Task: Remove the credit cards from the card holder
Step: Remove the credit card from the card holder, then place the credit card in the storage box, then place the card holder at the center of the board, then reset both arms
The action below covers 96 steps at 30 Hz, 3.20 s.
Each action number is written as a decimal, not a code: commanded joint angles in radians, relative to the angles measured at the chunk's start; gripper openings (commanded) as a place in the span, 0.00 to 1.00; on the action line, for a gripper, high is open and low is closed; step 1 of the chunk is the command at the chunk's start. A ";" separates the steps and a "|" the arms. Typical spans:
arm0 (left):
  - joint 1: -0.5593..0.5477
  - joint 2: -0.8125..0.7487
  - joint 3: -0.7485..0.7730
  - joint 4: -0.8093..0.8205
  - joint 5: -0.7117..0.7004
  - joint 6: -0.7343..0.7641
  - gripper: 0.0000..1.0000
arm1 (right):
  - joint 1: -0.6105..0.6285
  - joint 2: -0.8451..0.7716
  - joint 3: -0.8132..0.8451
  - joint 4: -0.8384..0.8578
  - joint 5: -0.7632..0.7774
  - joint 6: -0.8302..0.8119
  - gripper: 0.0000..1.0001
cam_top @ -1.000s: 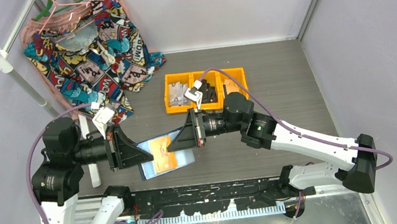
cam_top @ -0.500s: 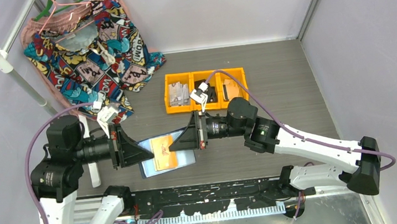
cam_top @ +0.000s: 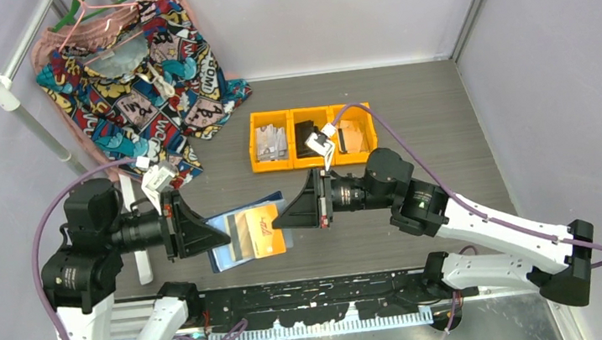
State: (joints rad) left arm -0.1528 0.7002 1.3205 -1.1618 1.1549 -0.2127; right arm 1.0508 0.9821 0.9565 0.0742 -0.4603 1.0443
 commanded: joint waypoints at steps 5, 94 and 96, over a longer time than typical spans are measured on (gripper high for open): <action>0.001 -0.021 0.022 0.042 -0.112 0.012 0.00 | -0.016 -0.060 0.044 -0.084 0.072 -0.095 0.01; 0.272 0.199 -0.437 0.443 -0.633 0.614 1.00 | -0.560 -0.046 -0.344 -0.229 1.339 -0.507 0.99; 0.339 0.173 -0.517 0.534 -0.595 0.546 1.00 | -0.561 -0.065 -0.376 -0.258 1.442 -0.519 0.99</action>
State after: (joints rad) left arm 0.0849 0.8948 0.9276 -0.7536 0.4397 0.4274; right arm 0.4931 0.9459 0.6201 -0.1410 0.6590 0.5697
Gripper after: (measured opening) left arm 0.994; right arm 0.994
